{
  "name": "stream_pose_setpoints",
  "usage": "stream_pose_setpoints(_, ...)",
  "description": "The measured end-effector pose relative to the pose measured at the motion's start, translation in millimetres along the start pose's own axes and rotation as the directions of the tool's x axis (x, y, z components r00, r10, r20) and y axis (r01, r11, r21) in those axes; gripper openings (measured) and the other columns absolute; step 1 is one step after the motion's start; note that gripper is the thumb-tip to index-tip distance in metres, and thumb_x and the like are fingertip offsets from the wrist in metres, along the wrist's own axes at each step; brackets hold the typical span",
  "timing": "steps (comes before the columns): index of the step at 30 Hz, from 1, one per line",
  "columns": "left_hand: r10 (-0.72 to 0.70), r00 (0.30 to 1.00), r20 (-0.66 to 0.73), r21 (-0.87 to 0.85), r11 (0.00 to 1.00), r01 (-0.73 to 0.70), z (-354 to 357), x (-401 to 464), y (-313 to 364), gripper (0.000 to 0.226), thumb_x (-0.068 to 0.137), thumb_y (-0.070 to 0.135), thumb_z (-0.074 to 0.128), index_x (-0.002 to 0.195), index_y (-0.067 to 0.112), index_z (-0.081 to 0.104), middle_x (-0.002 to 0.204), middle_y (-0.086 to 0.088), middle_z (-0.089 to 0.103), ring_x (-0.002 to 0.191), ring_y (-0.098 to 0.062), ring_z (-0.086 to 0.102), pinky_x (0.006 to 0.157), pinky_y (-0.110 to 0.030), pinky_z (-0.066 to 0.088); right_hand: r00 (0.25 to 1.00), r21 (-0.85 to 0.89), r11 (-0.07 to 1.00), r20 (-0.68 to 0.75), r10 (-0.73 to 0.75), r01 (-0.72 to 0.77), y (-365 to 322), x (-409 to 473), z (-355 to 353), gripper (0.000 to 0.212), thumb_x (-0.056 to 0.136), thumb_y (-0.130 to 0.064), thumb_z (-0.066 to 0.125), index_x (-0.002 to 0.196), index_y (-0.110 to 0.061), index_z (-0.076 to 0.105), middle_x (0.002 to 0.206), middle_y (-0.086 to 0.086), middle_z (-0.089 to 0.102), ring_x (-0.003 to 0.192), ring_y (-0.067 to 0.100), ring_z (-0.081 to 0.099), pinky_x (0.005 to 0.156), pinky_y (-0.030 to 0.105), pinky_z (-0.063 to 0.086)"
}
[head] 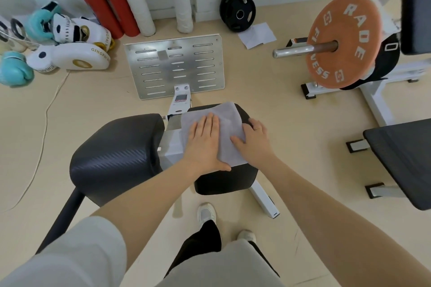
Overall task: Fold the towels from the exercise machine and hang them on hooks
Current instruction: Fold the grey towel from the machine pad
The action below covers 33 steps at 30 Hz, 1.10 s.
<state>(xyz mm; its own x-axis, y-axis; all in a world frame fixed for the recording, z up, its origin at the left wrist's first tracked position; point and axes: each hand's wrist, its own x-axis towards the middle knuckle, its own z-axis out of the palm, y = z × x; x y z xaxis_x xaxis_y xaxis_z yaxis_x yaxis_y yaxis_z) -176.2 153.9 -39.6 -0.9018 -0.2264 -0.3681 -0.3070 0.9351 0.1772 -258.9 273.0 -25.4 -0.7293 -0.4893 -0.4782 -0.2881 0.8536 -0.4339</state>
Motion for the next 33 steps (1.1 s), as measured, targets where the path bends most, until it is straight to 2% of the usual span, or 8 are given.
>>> stream_pose_setpoints(5,-0.028,0.999,-0.04,-0.52,0.854,0.003,-24.3,-13.8,-4.1,0.131,0.065,0.05,0.077,0.145,0.012,-0.019,0.157,-0.008,-0.011,0.146,-0.022,-0.002,0.118,-0.035,0.005,0.972,0.293,0.929,0.003,-0.237,0.226,-5.6,-19.0,-17.8,0.024,0.087,-0.012,0.053,0.111,-0.013,0.05,0.094,-0.008,0.053,0.095,0.017,0.05,0.076,0.022,0.039)
stream_pose_setpoints(9,-0.078,0.993,-0.084,-0.72,0.694,-0.007,-62.2,-43.8,-9.6,0.123,0.064,0.037,0.082,0.148,0.022,-0.006,0.14,0.003,0.035,0.125,-0.01,0.034,0.107,-0.029,0.029,0.889,0.314,0.852,0.048,-0.455,0.419,-2.7,-48.3,-30.8,0.012,0.087,-0.002,0.048,0.093,-0.012,0.046,0.076,-0.012,0.047,0.068,0.006,0.041,0.063,0.018,0.035)
stream_pose_setpoints(12,-0.014,0.992,-0.123,-0.591,0.804,-0.062,-76.5,-77.0,-4.8,0.085,0.055,0.062,0.067,0.125,0.017,0.05,0.108,0.006,0.056,0.104,-0.012,0.047,0.101,-0.04,0.038,0.849,0.312,0.821,0.072,-0.523,0.479,-4.9,-69.9,-50.8,0.024,0.08,0.008,0.042,0.085,-0.015,0.046,0.073,-0.011,0.046,0.066,0.004,0.038,0.058,0.009,0.034)
stream_pose_setpoints(14,0.015,0.998,-0.06,-0.667,0.744,-0.051,-81.5,-99.7,6.1,0.058,0.06,0.056,0.07,0.102,0.018,0.061,0.092,0.009,0.064,0.092,-0.008,0.057,0.094,-0.042,0.045,0.82,0.306,0.798,0.087,-0.566,0.518,-10.6,-85.0,-63.4,0.028,0.075,0.011,0.04,0.083,-0.015,0.046,0.071,-0.012,0.045,0.065,0.003,0.038,0.059,0.009,0.034)
stream_pose_setpoints(18,-0.112,0.994,0.01,-0.848,0.526,0.068,-89.9,-148.3,37.1,0.063,0.039,0.067,0.079,0.083,0.033,0.05,0.074,0.023,0.06,0.076,0.005,0.056,0.074,-0.009,0.039,0.736,0.338,0.737,0.161,-0.658,0.585,-27.0,-109.0,-69.4,0.032,0.072,0.01,0.044,0.086,-0.019,0.043,0.077,-0.011,0.049,0.075,0.012,0.043,0.07,0.025,0.037)
stream_pose_setpoints(23,-0.369,0.925,-0.095,-0.88,0.466,0.096,-83.5,-202.4,33.8,0.01,0.081,0.029,0.069,0.084,0.027,0.059,0.079,0.009,0.062,0.075,-0.003,0.057,0.073,-0.023,0.044,0.636,0.345,0.673,0.231,-0.736,0.654,-48.4,-138.0,-60.7,0.041,0.073,0.009,0.048,0.088,-0.027,0.038,0.083,-0.007,0.05,0.077,0.013,0.047,0.069,0.031,0.04)
stream_pose_setpoints(27,-0.52,0.848,-0.103,-0.94,0.33,0.089,-87.8,-251.5,12.0,0.018,0.086,0.039,0.06,0.091,0.022,0.065,0.083,0.001,0.069,0.08,-0.008,0.064,0.071,-0.02,0.049,0.57,0.293,0.645,0.306,-0.762,0.705,-81.8,-161.8,-54.5,0.016,0.079,-0.014,0.057,0.093,-0.019,0.058,0.089,-0.004,0.057,0.084,0.013,0.054,0.075,0.031,0.044)
stream_pose_setpoints(33,-0.62,0.776,-0.117,-0.992,0.114,-0.058,-94.8,-328.1,-65.3,0.018,0.089,0.034,0.057,0.093,0.018,0.064,0.09,-0.005,0.07,0.089,-0.022,0.065,0.077,-0.032,0.051,0.574,0.25,0.671,0.364,-0.733,0.698,-170.8,-187.1,-25.5,0.019,0.084,-0.027,0.066,0.092,-0.01,0.065,0.092,0.011,0.063,0.086,0.021,0.062,0.079,0.036,0.05)
